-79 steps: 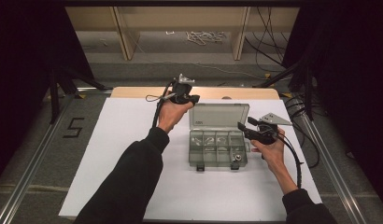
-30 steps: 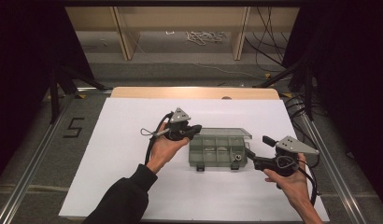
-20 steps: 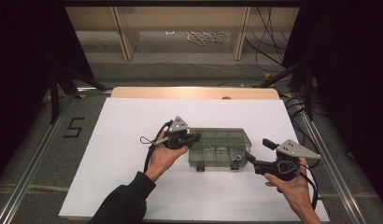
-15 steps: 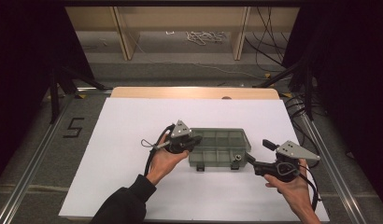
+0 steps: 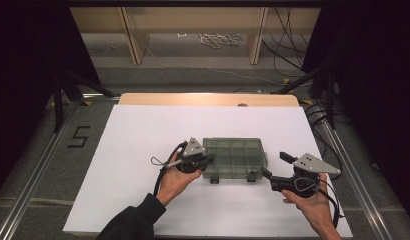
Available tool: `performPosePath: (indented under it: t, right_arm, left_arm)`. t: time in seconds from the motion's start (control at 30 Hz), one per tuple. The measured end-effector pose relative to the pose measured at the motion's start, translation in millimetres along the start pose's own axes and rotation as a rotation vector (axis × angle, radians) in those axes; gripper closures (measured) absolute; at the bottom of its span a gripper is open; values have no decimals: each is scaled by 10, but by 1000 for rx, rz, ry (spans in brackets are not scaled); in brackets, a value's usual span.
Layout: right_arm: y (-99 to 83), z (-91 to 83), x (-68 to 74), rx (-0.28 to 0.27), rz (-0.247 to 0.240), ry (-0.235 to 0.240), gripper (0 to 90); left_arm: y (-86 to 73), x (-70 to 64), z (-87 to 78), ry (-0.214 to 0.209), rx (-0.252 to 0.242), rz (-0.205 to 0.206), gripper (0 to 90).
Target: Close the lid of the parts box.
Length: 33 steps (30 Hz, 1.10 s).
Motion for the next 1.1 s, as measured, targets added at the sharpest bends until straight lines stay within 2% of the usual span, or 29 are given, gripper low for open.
performPosePath:
  t: [0.07, 0.1, 0.13, 0.17, 0.23, 0.27, 0.3, 0.33, 0.43, 0.5, 0.63, 0.67, 0.7, 0.73, 0.77, 0.8, 0.83, 0.87, 0.9, 0.93, 1.03, 1.07, 1.1]
  right_arm:
    - [-3, 1, 3, 0, 1, 3, 162]
    - [-16, -27, 1, 39, -2, -5, 163]
    - [-19, -24, 3, 39, -1, -8, 162]
    - [-15, 4, 11, 6, 2, -1, 162]
    - [-19, 1, 18, 11, -1, 3, 162]
    - [-20, -5, 20, 16, -3, 6, 163]
    - [-23, -10, 22, 21, -3, 3, 162]
    - [-25, -10, 22, 22, -6, 4, 162]
    - [-31, -13, 27, 26, -5, -3, 162]
    - [-31, -17, 29, 30, -6, -5, 163]
    - [-33, -11, 30, 27, -6, -1, 162]
    - [-34, -11, 29, 27, -5, -2, 162]
    - [-34, -11, 28, 28, -6, -3, 162]
    - [-36, -11, 26, 29, -5, -3, 162]
    - [-35, -6, 25, 22, -5, 2, 162]
    - [-35, -6, 24, 22, -5, 1, 162]
    - [-36, -13, 21, 29, -5, -4, 162]
    - [-39, -22, 19, 41, -6, -7, 162]
    - [-42, -29, 21, 54, -4, -4, 163]
    - [-40, -6, 24, 30, -2, -3, 163]
    - [-43, 0, 23, 31, -2, -5, 163]
    - [-46, -10, 19, 44, -4, -5, 163]
    - [-48, -20, 17, 58, -5, -7, 163]
  left_arm:
    - [-12, -3, 11, 13, -3, 7, 897]
    - [-38, -26, 32, 9, 7, 7, 897]
    - [-53, -34, 35, 1, 26, 12, 897]
    - [-60, -45, 53, 7, 16, 17, 897]
    - [-70, -57, 64, -2, 23, 14, 897]
    - [-82, -74, 77, -9, 35, 29, 897]
    - [-89, -82, 87, -4, 35, 38, 897]
    - [-87, -104, 101, 0, 24, 21, 897]
    - [-93, -119, 119, -6, 31, 39, 897]
    - [-96, -137, 127, 2, 31, 29, 897]
    - [-93, -152, 136, 4, 30, 41, 897]
    - [-98, -147, 130, 6, 47, 60, 897]
    - [-102, -154, 130, -7, 65, 60, 897]
    - [-103, -164, 150, 7, 46, 59, 897]
    - [-107, -174, 152, -6, 61, 63, 897]
    - [-103, -189, 167, -12, 46, 59, 897]
    - [-106, -194, 164, -6, 62, 63, 897]
    - [-98, -209, 186, -4, 37, 56, 897]
    - [-102, -206, 185, -2, 51, 74, 897]
    - [-102, -206, 185, -2, 51, 74, 897]
    - [-94, -259, 225, -17, 56, 83, 897]
    - [-85, -287, 247, -10, 40, 78, 897]
    - [-78, -298, 255, -10, 49, 96, 897]
Point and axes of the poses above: each handheld gripper's, and its own axes: z roughly forward along the jaws, y roughly out of its top, x roughly to its left, the point moved 4 cm from there along z, roughly forward along the jaws, and after that the axes turned 7 degrees about x, right-handed, at the moved point
